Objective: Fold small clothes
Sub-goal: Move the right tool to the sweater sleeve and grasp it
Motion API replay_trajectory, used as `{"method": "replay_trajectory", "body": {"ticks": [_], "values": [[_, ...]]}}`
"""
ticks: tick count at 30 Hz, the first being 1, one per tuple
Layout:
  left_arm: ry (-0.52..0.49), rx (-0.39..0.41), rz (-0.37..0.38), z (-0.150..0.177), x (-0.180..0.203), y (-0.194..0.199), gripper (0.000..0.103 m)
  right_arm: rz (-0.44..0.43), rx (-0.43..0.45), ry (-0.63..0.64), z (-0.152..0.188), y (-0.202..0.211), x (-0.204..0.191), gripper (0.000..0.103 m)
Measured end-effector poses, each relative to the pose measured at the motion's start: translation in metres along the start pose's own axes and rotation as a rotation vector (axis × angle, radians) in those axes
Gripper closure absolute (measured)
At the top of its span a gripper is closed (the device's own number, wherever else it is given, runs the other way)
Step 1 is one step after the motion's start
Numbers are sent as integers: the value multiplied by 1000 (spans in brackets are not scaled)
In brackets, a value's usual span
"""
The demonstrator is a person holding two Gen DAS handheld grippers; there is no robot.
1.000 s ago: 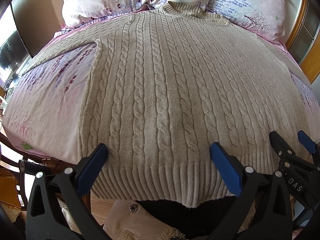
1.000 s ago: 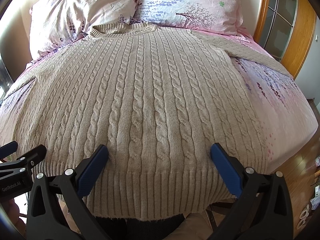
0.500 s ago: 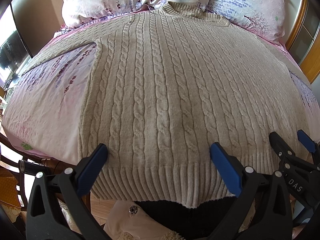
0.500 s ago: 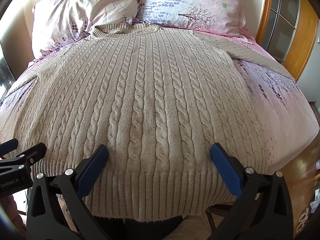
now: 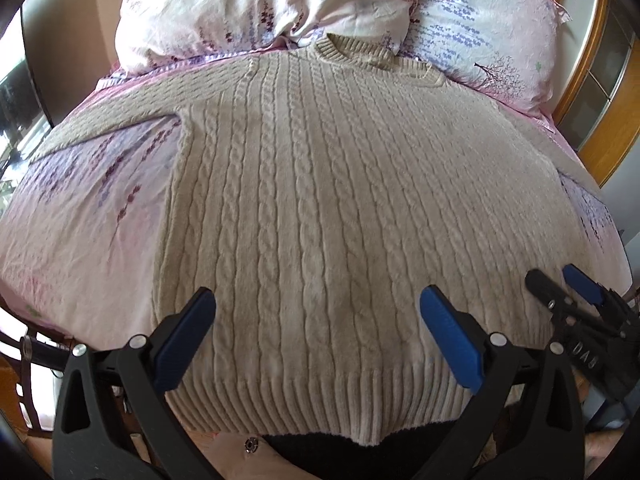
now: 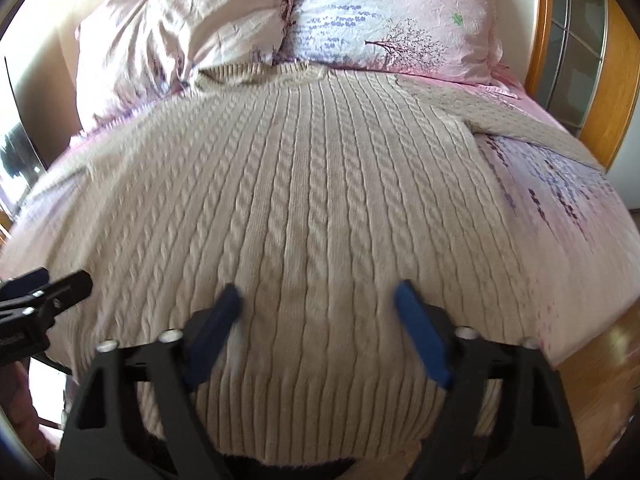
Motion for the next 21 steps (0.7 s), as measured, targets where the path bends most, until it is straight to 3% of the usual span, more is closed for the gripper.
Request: {"method": "replay_trajectory", "body": {"ticks": [4, 11, 17, 21], "values": [[-24, 34, 20, -26, 7, 0, 2, -84, 39, -160, -43, -3, 46, 36], [-38, 151, 116, -73, 22, -8, 2, -58, 104, -569, -117, -26, 187, 52], [-86, 152, 140, -91, 32, -26, 2, -15, 79, -854, -138, -66, 276, 63], [-81, 163, 157, -98, 28, -32, 2, -5, 64, -938, -139, -79, 294, 65]]}}
Point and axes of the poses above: each gripper's, at about its wrist camera, not at the fingertips, and y roughly against the way its jaws point, x to its right, z to its underside, the point moved 3 cm from there along -y, roughly the way its jaws point, and after that the axes turned 3 degrees about -y, right-handed, at the moved point
